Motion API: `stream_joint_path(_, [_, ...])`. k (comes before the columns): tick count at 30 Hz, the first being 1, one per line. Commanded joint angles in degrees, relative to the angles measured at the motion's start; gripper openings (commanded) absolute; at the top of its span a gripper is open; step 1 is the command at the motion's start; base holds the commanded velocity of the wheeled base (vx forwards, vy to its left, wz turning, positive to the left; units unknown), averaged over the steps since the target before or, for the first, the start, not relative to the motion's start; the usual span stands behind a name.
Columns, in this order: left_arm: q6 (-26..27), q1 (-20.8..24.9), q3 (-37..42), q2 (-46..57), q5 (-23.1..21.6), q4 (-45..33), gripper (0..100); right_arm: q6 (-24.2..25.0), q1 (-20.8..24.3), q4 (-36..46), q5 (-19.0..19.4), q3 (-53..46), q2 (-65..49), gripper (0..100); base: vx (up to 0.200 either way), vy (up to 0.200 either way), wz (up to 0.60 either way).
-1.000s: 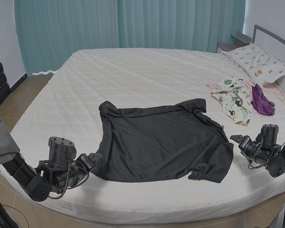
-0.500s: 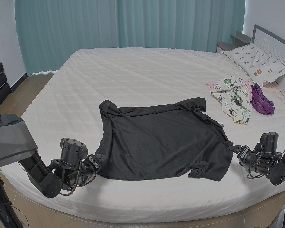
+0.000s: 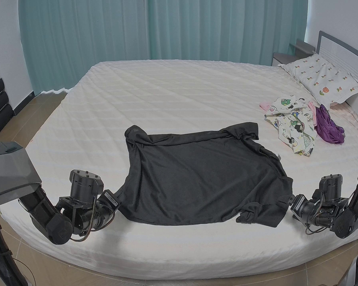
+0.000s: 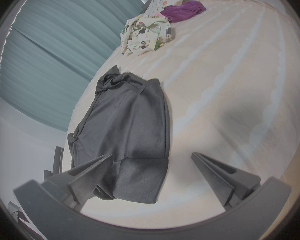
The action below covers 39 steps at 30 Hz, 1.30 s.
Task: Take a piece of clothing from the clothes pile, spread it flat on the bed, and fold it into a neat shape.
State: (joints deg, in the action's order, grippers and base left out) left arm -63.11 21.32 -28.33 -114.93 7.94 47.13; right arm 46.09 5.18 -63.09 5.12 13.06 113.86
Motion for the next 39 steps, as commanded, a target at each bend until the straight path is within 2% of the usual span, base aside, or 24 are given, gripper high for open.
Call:
stream_joint_path(1, [0.2, -0.8, 1.4, 5.8, 0.1, -0.3, 0, 0.3, 0.3, -0.4, 2.1, 0.2, 2.2, 100, 0.0, 0.0, 0.0])
stream_joint_path(11, [0.3, -2.3, 2.2, 7.5, -0.1, -0.5, 0, 0.8, 1.0, -1.0, 2.9, 2.1, 4.2, 100, 0.0, 0.0, 0.0])
stream_joint_path(12, [0.3, -2.5, 2.2, 7.5, -0.1, -0.5, 0, 0.9, 1.0, -1.1, 3.0, 2.3, 4.5, 0, 0.0, 0.0, 0.0])
stream_joint_path(18, [0.3, -3.6, 1.8, 7.0, -0.1, -0.4, 0, 3.5, 0.4, -1.9, 3.0, 5.0, 5.8, 0, 0.0, 0.0, 0.0])
stream_joint_path(26, [0.1, -5.8, 1.3, 6.6, -0.2, 0.2, 0, 4.2, -4.3, -5.1, 4.1, 11.6, 5.8, 0, 0.0, 0.0, 0.0])
stream_joint_path(35, [-0.3, -7.5, 0.4, 4.6, -0.5, 1.0, 0, 3.9, -3.5, -4.4, 7.7, 21.0, 8.0, 0, 0.0, 0.0, 0.0])
stream_joint_path(39, [-0.3, -7.8, 0.5, 3.5, -0.4, 2.9, 0, 3.8, -2.4, -4.4, 7.9, 25.5, 11.3, 0, 0.0, 0.0, 0.0])
